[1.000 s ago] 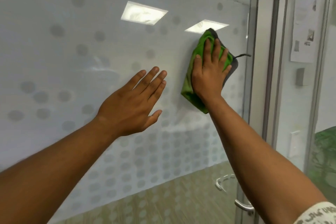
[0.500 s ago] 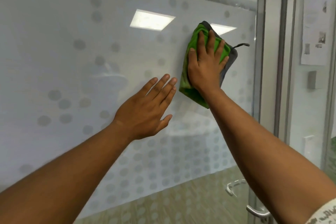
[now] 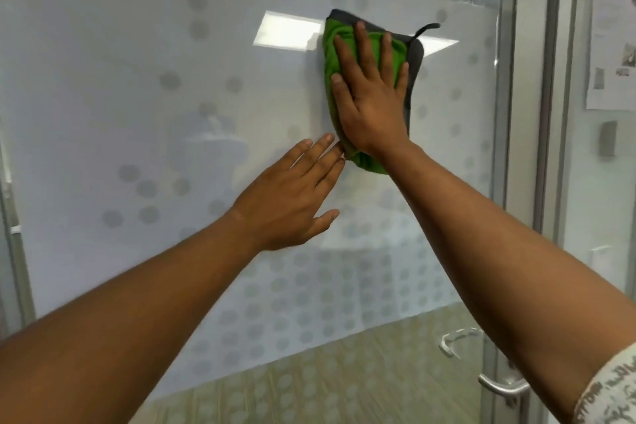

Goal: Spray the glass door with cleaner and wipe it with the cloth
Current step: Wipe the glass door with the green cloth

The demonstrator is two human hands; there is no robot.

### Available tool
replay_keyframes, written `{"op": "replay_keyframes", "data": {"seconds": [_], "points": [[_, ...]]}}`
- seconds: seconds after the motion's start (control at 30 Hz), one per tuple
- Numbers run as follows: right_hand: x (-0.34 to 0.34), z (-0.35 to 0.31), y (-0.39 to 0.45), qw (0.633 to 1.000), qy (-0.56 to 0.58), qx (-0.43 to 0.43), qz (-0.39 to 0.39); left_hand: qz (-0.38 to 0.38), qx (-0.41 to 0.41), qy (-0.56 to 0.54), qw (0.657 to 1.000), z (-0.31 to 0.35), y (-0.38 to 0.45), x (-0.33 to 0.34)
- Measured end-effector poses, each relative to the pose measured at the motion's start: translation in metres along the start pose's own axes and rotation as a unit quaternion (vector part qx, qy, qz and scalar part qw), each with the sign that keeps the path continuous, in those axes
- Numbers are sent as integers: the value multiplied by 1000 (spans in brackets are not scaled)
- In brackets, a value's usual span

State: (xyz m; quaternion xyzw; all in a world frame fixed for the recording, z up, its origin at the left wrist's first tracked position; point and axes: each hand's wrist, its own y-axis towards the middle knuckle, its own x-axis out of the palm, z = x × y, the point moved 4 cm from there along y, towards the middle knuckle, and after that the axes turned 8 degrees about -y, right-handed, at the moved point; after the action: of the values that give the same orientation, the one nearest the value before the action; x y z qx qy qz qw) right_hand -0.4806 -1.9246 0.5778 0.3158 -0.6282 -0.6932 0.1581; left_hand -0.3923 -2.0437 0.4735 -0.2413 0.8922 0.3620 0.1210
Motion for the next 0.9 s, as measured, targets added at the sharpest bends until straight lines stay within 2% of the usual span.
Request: {"op": "replay_keyframes", "data": {"seconds": [0.2,0.33,0.4,0.53,0.63,0.9], "points": [[4,-20,-17,993,19,114,15,21,-12,12,1000,-23,-48,-20],[13,-43,-46,994,18,105,23,31,-49,42,997,-39,-85,-28],[17,-54,-66,995,10,95,20,7,-56,47,997,-41,-96,-29],[28,-60,-114,998,-21,61,-2,-29,-53,41,997,-36,-105,-23],[36,-52,-144,997,-32,71,-19,-35,-28,20,999,-21,-104,-17],[49,-21,-192,964,2,264,-11,-56,15,-15,998,22,-115,7]]}}
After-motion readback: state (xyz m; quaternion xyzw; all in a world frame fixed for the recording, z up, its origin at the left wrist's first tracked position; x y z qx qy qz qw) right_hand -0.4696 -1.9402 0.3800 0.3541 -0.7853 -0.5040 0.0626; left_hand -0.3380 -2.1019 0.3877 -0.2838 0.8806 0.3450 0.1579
